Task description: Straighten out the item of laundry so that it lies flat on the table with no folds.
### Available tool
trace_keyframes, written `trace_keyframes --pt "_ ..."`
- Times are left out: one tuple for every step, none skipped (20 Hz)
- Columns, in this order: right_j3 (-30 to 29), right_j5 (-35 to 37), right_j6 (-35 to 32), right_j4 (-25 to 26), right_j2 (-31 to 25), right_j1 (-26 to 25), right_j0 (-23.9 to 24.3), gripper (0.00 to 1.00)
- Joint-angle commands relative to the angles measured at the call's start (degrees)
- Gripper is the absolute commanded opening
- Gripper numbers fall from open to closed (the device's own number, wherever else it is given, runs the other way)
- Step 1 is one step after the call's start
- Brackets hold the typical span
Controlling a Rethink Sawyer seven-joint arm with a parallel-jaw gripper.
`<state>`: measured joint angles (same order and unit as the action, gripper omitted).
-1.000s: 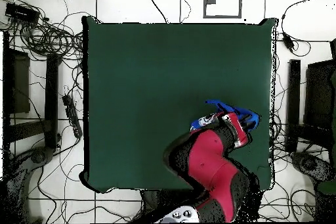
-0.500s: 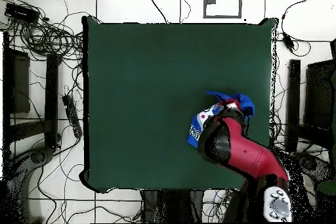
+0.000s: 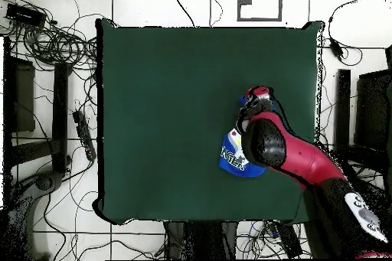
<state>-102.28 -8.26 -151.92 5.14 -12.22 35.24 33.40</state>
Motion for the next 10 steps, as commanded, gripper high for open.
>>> trace_keyframes --pt "-4.8 10.6 -1.6 1.7 -26.6 -2.7 4.0 0.0" --pt "-4.5 11.1 -1.1 1.5 -26.8 -3.0 3.8 0.0" --pt "-4.4 12.3 -0.7 0.9 -26.6 -2.7 3.3 0.0" --pt "-4.6 12.2 -0.9 0.7 -27.6 -3.3 3.7 0.0" --pt "-4.8 12.1 -1.2 0.6 -28.7 -3.8 4.0 0.0" --pt "-4.9 12.1 -1.3 0.4 -29.1 -4.0 4.1 0.0" --pt "-5.2 11.8 -1.6 0.4 -30.7 -4.8 4.8 0.0" --pt "-5.3 11.8 -1.8 0.3 -31.8 -5.3 5.5 0.0" --pt "-5.9 11.7 -2.3 0.1 -33.3 -5.7 6.0 0.0" --pt "-5.9 12.1 -2.1 0.0 -33.8 -5.8 6.4 0.0"
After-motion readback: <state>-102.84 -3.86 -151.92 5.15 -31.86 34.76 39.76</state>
